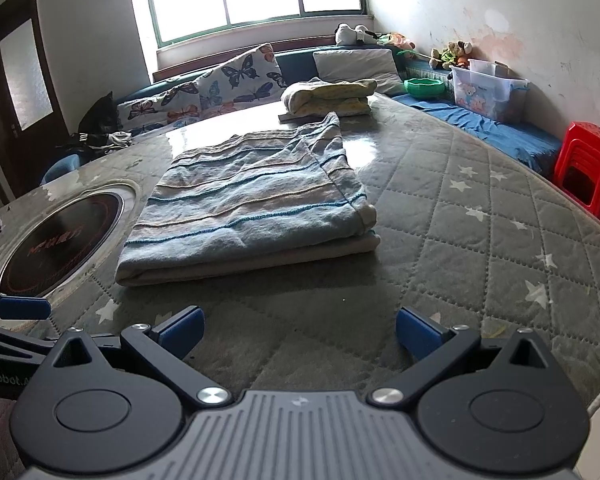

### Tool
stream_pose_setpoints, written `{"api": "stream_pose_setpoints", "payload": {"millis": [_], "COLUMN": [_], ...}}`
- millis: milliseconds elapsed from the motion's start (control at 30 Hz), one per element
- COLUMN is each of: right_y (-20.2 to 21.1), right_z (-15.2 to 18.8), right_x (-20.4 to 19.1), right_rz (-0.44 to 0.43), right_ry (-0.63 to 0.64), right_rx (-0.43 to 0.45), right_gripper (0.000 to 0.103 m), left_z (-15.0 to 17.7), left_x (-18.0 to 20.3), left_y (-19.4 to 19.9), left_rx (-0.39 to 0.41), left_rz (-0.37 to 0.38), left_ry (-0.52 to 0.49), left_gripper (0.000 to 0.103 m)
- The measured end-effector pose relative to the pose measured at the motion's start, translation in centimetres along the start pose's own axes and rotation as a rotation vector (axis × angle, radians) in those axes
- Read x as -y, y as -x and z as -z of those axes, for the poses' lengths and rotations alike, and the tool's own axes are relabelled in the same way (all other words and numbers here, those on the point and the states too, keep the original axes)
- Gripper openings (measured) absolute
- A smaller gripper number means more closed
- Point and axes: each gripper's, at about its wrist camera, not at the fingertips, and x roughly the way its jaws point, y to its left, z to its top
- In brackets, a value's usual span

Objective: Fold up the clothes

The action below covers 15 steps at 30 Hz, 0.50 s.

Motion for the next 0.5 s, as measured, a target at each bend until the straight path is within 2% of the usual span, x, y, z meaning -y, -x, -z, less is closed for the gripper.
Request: {"api": "stream_pose_setpoints", "payload": {"millis": [500], "right_y": [-0.4], "right_z": [-1.2], "right_x": [0.4], "right_rz": [-0.004], "right_ry": [-0.005], "right_rx": [-0.001], "right_gripper": [0.103], "left_z": [-1.0], "left_x": [0.5], "left_y": [-0.3], "left_rx": [-0.005], "left_rz": [-0.001], "left_ry": [-0.004], "left_gripper": [0.103]}}
